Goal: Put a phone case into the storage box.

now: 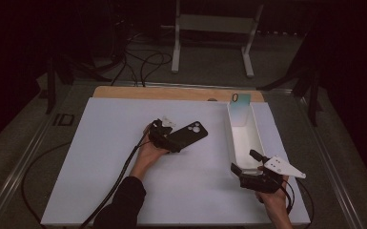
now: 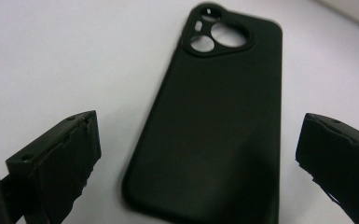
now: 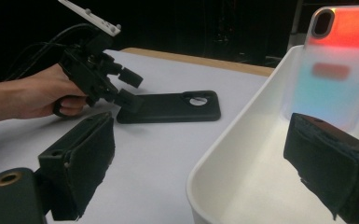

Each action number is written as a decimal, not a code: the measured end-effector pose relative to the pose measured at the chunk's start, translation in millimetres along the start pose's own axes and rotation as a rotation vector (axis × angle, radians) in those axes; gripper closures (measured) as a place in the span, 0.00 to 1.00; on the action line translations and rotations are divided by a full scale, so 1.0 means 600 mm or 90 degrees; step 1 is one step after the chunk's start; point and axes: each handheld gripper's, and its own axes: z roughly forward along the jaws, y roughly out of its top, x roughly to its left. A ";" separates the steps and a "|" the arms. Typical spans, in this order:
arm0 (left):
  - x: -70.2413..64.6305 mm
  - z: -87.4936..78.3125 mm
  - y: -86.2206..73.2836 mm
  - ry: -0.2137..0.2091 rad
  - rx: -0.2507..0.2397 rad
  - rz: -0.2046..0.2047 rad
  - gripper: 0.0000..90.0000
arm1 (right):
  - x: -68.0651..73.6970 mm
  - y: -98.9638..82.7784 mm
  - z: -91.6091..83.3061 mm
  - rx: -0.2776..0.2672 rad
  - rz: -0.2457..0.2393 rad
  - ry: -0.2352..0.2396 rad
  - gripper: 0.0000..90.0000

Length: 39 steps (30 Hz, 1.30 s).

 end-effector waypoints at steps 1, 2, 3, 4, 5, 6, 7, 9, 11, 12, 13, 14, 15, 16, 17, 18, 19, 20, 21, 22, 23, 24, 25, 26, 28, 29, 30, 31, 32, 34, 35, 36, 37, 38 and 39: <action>0.001 0.002 -0.001 0.000 0.005 -0.002 0.00 | 0.000 0.000 0.000 0.000 0.001 0.000 0.10; 0.002 0.005 -0.001 -0.001 0.011 -0.006 0.01 | 0.000 0.000 0.000 0.000 0.001 0.000 0.10; 0.004 0.006 -0.002 -0.002 0.018 -0.008 0.01 | -0.001 0.000 -0.001 -0.001 0.001 0.000 0.10; 0.005 0.008 -0.004 -0.002 0.024 -0.010 0.01 | -0.001 0.000 -0.001 -0.001 0.001 0.000 0.10; 0.007 0.009 -0.005 -0.006 0.026 -0.014 0.01 | -0.002 0.000 -0.001 -0.002 0.001 0.000 0.10; 0.008 0.009 -0.005 -0.010 0.027 -0.017 0.02 | -0.002 -0.001 -0.001 -0.001 0.002 -0.001 0.10; 0.007 0.009 -0.005 -0.009 0.027 -0.015 0.02 | -0.003 -0.001 -0.001 -0.001 0.002 0.000 0.10; 0.005 0.008 -0.004 -0.010 0.028 -0.009 0.04 | -0.003 -0.001 0.000 0.000 0.003 -0.001 0.10; 0.002 0.009 -0.004 -0.014 0.035 -0.001 0.05 | -0.002 -0.001 0.000 0.001 0.003 0.000 0.10; 0.001 0.010 -0.005 -0.014 0.042 0.008 0.06 | -0.002 -0.001 0.000 0.001 0.002 0.000 0.10; -0.001 0.012 -0.006 -0.011 0.047 0.016 0.07 | -0.002 -0.001 0.000 0.001 0.003 0.000 0.10; -0.003 0.012 -0.007 -0.008 0.047 0.022 0.07 | -0.002 -0.001 0.000 0.001 0.003 0.000 0.10; -0.003 0.011 -0.007 -0.009 0.048 0.021 0.07 | -0.002 -0.001 0.001 0.001 0.003 0.000 0.10; -0.004 0.011 -0.006 -0.010 0.048 0.022 0.08 | -0.002 -0.002 0.001 0.001 0.003 0.001 0.10; -0.004 0.010 -0.006 -0.010 0.052 0.027 0.10 | -0.002 -0.002 0.001 0.001 0.003 0.001 0.10; -0.006 0.010 -0.006 -0.007 0.054 0.032 0.10 | -0.002 -0.002 0.001 0.001 0.002 0.000 0.10; -0.007 0.009 -0.007 -0.003 0.059 0.040 0.10 | -0.002 -0.002 0.001 0.002 0.002 0.000 0.10; -0.009 0.009 -0.007 -0.001 0.060 0.044 0.11 | -0.002 -0.002 0.001 0.001 0.002 0.000 0.10; -0.010 0.008 -0.007 0.001 0.063 0.047 0.11 | -0.002 -0.002 0.001 0.001 0.002 -0.001 0.10; -0.011 0.007 -0.007 0.002 0.067 0.048 0.11 | -0.002 -0.002 0.001 0.002 0.004 -0.001 0.10; -0.012 0.006 -0.007 0.004 0.069 0.048 0.12 | -0.002 -0.002 0.000 0.003 0.004 -0.001 0.10; -0.012 0.004 -0.007 0.005 0.072 0.047 0.13 | -0.003 -0.002 0.000 0.002 0.003 -0.002 0.10; -0.013 0.002 -0.008 0.006 0.076 0.047 0.13 | -0.003 -0.002 0.000 0.002 0.003 -0.002 0.10; -0.014 0.000 -0.009 0.006 0.079 0.045 0.14 | -0.003 -0.002 -0.001 0.002 0.003 -0.003 0.10; -0.014 -0.003 -0.010 0.007 0.085 0.046 0.14 | -0.003 -0.002 -0.001 0.001 0.003 -0.003 0.10; -0.016 -0.009 -0.014 0.008 0.091 0.042 0.14 | -0.003 -0.002 -0.001 0.001 0.003 -0.003 0.10; -0.016 -0.012 -0.016 0.008 0.093 0.041 0.14 | -0.003 -0.001 -0.002 0.001 0.003 -0.003 0.10; -0.017 -0.017 -0.020 0.011 0.098 0.039 0.14 | -0.003 -0.001 -0.002 0.000 0.003 -0.003 0.10; -0.017 -0.023 -0.025 0.012 0.102 0.038 0.14 | -0.003 -0.001 -0.002 0.000 0.003 -0.004 0.10; -0.017 -0.040 -0.040 0.019 0.105 0.030 0.14 | -0.003 -0.001 -0.002 0.000 0.004 -0.004 0.10; -0.017 -0.048 -0.048 0.021 0.102 0.027 0.14 | -0.003 -0.001 -0.001 0.001 0.002 -0.004 0.10; -0.017 -0.056 -0.055 0.025 0.103 0.023 0.14 | -0.003 -0.001 -0.001 0.001 0.001 -0.003 0.10; -0.016 -0.067 -0.066 0.032 0.102 0.016 0.14 | -0.002 -0.001 -0.001 0.002 0.000 -0.004 0.10; -0.015 -0.073 -0.072 0.036 0.100 0.012 0.14 | -0.001 -0.001 0.000 0.002 -0.001 -0.004 0.10; -0.015 -0.073 -0.072 0.036 0.100 0.012 0.14 | -0.001 -0.001 0.000 0.002 -0.001 -0.004 0.10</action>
